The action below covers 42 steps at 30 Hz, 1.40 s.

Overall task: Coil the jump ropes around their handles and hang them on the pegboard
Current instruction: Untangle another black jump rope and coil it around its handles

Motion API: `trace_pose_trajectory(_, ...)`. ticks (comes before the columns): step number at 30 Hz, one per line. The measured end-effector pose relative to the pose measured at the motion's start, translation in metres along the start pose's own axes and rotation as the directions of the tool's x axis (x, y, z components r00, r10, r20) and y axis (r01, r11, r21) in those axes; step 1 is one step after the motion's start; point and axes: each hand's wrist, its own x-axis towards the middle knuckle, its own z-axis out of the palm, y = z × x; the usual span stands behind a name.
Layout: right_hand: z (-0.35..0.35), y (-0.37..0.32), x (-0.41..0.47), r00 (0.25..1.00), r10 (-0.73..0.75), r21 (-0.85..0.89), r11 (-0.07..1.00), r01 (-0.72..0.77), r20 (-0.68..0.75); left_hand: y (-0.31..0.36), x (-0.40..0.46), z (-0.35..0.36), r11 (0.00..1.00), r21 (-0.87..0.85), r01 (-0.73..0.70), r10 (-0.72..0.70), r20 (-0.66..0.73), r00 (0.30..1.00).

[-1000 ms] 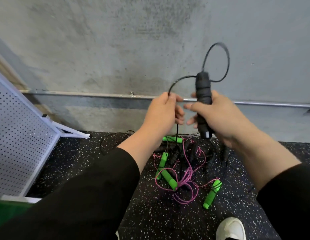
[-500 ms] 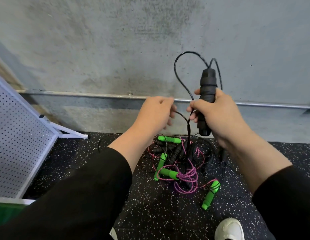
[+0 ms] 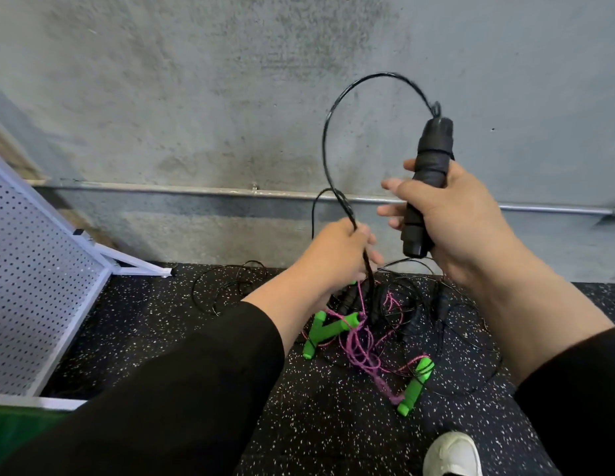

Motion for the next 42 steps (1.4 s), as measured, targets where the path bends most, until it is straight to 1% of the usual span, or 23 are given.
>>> trace_pose_trajectory(2, -0.005, 0.007, 0.001, 0.998, 0.058, -0.135, 0.989, -0.054, 0.027, 0.007, 0.002, -0.005, 0.978, -0.206, -0.030, 0.012, -0.086, 0.996)
trace_pose_trajectory(4, -0.006, 0.017, -0.001, 0.983, 0.155, -0.234, 0.964, -0.128, 0.099, 0.012, 0.004, -0.015, 0.941, -0.331, -0.066, 0.013, -0.160, 0.987)
trace_pose_trajectory(7, 0.000, 0.028, -0.007, 0.948, 0.249, -0.320, 0.930, -0.178, 0.196, 0.015, 0.009, -0.024, 0.861, -0.496, -0.116, 0.021, -0.193, 0.981)
trace_pose_trajectory(10, 0.007, 0.031, -0.008, 0.956, 0.221, -0.355, 0.924, -0.142, 0.192, 0.017, 0.010, -0.029, 0.824, -0.545, -0.153, 0.047, -0.203, 0.978)
trace_pose_trajectory(12, 0.009, 0.029, -0.005, 0.980, 0.146, -0.375, 0.923, -0.086, 0.136, 0.019, 0.010, -0.033, 0.799, -0.576, -0.174, 0.068, -0.201, 0.977)
trace_pose_trajectory(14, 0.011, 0.025, -0.002, 0.994, 0.065, -0.345, 0.938, -0.032, 0.086, 0.023, 0.008, -0.035, 0.788, -0.597, -0.149, 0.067, -0.158, 0.985)
trace_pose_trajectory(16, 0.010, 0.021, 0.000, 0.998, 0.017, -0.278, 0.961, 0.000, 0.057, 0.024, 0.005, -0.036, 0.847, -0.524, -0.087, 0.041, -0.099, 0.994)
trace_pose_trajectory(17, 0.010, 0.018, 0.001, 0.999, -0.001, -0.246, 0.969, 0.013, 0.048, 0.022, 0.005, -0.036, 0.904, -0.422, -0.067, 0.039, -0.075, 0.996)
trace_pose_trajectory(18, 0.009, 0.016, 0.001, 0.999, -0.016, -0.217, 0.976, 0.025, 0.040, 0.020, 0.004, -0.036, 0.963, -0.264, -0.061, 0.050, -0.047, 0.998)
trace_pose_trajectory(19, 0.008, 0.012, 0.002, 0.999, -0.027, -0.179, 0.983, 0.033, 0.035, 0.015, 0.004, -0.035, 0.995, -0.074, -0.072, 0.072, -0.004, 0.997)
trace_pose_trajectory(20, 0.007, 0.009, 0.002, 0.999, -0.034, -0.132, 0.991, 0.037, 0.030, 0.012, 0.002, -0.033, 0.992, 0.091, -0.092, 0.086, 0.072, 0.994)
trace_pose_trajectory(21, 0.006, 0.005, 0.002, 0.999, -0.036, -0.077, 0.996, 0.038, 0.028, 0.008, 0.001, -0.030, 0.972, 0.205, -0.117, 0.084, 0.165, 0.983)
trace_pose_trajectory(23, 0.004, -0.002, 0.002, 0.998, -0.043, 0.016, 0.999, 0.042, 0.043, 0.004, -0.002, -0.023, 0.944, 0.294, -0.149, 0.061, 0.287, 0.956)
trace_pose_trajectory(24, 0.003, -0.005, 0.002, 0.997, -0.049, 0.044, 0.998, 0.047, 0.053, 0.003, -0.003, -0.020, 0.937, 0.310, -0.163, 0.070, 0.290, 0.954)
trace_pose_trajectory(25, 0.001, -0.007, 0.002, 0.997, -0.054, 0.061, 0.997, 0.050, 0.059, 0.004, -0.002, -0.018, 0.929, 0.324, -0.182, 0.097, 0.261, 0.960)
trace_pose_trajectory(27, -0.002, -0.007, 0.003, 0.998, -0.046, 0.043, 0.998, 0.044, 0.052, 0.008, 0.000, -0.016, 0.931, 0.296, -0.213, 0.176, 0.148, 0.973)
trace_pose_trajectory(30, -0.005, 0.002, 0.002, 0.998, 0.024, -0.073, 0.997, -0.020, 0.055, 0.016, 0.004, -0.020, 0.960, 0.082, -0.269, 0.274, -0.048, 0.961)
trace_pose_trajectory(32, -0.004, 0.012, 0.001, 0.993, 0.083, -0.134, 0.989, -0.071, 0.086, 0.017, 0.006, -0.025, 0.955, 0.017, -0.295, 0.294, -0.141, 0.945)
trace_pose_trajectory(34, -0.002, 0.021, 0.001, 0.995, 0.077, -0.227, 0.972, -0.062, 0.059, 0.020, 0.006, -0.030, 0.950, 0.055, -0.307, 0.312, -0.196, 0.930)
trace_pose_trajectory(36, -0.004, 0.022, 0.004, 0.999, 0.015, -0.318, 0.948, -0.027, -0.037, 0.023, 0.004, -0.035, 0.923, 0.156, -0.352, 0.381, -0.247, 0.891)
trace_pose_trajectory(38, -0.007, 0.021, 0.009, 0.997, -0.009, -0.293, 0.956, -0.015, -0.080, 0.026, 0.002, -0.040, 0.885, 0.244, -0.395, 0.453, -0.260, 0.853)
trace_pose_trajectory(41, -0.006, 0.020, 0.010, 0.999, -0.020, -0.231, 0.973, 0.009, -0.044, 0.029, -0.002, -0.045, 0.833, 0.369, -0.412, 0.513, -0.239, 0.825)
trace_pose_trajectory(42, -0.005, 0.020, 0.009, 0.999, -0.034, -0.226, 0.974, 0.025, -0.033, 0.030, -0.004, -0.046, 0.827, 0.383, -0.412, 0.520, -0.240, 0.820)
